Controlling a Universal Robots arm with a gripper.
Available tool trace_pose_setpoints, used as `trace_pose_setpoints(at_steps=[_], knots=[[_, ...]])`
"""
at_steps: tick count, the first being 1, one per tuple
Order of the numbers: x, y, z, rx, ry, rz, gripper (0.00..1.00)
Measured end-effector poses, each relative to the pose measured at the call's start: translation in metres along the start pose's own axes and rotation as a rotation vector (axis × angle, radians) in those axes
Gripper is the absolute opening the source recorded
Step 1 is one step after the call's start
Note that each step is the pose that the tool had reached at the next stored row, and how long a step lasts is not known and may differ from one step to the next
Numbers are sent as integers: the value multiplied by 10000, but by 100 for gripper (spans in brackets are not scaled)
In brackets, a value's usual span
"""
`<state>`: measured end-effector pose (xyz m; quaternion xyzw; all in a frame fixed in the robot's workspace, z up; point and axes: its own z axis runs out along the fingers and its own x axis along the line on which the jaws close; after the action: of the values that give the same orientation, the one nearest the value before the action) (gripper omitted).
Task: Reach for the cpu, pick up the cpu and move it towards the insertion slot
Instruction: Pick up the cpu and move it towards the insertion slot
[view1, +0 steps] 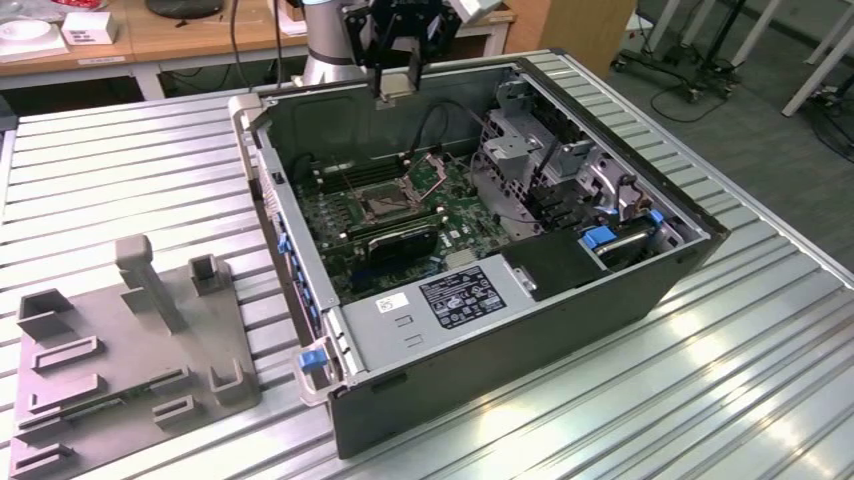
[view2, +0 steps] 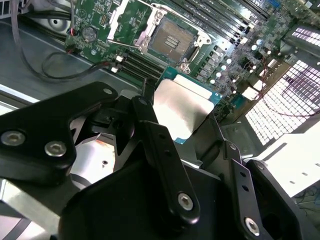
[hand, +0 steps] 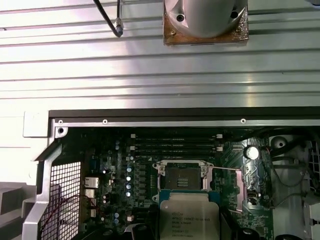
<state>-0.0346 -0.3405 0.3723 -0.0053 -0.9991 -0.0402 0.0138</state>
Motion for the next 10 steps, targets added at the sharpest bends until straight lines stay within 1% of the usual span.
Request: trace_pose_setpoints(at_steps=[10], knots=[[33,37,24,1,3,-34,54]])
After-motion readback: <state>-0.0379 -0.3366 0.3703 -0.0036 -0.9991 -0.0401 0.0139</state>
